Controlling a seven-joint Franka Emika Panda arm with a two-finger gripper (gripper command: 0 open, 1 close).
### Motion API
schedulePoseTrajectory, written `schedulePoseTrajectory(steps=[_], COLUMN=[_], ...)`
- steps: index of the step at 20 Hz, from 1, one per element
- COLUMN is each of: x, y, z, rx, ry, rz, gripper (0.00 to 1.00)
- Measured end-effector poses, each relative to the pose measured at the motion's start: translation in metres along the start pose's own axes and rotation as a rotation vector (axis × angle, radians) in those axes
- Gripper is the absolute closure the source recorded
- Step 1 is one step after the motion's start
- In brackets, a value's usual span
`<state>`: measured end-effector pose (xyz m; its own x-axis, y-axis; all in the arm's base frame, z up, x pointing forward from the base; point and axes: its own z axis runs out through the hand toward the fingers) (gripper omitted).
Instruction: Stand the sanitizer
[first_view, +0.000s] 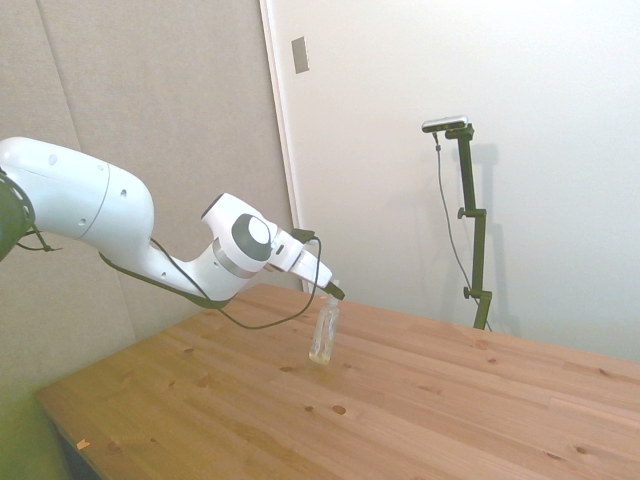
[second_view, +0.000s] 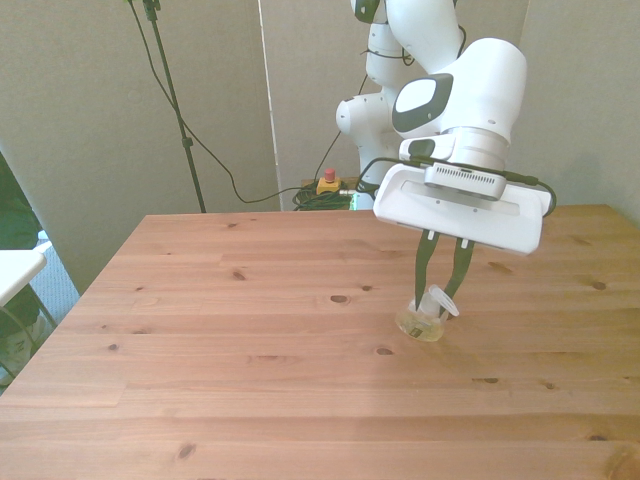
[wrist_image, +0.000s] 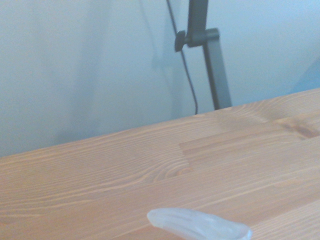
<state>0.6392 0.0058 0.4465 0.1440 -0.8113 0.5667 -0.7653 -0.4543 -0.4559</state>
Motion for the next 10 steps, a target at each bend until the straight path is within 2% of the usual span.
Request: schedulePoseTrajectory(steps=[10], x=[-0.018], y=[0.017], z=[-0.003], rx=[0.137], ry=[0.225], rz=[0.109], gripper=[1.00])
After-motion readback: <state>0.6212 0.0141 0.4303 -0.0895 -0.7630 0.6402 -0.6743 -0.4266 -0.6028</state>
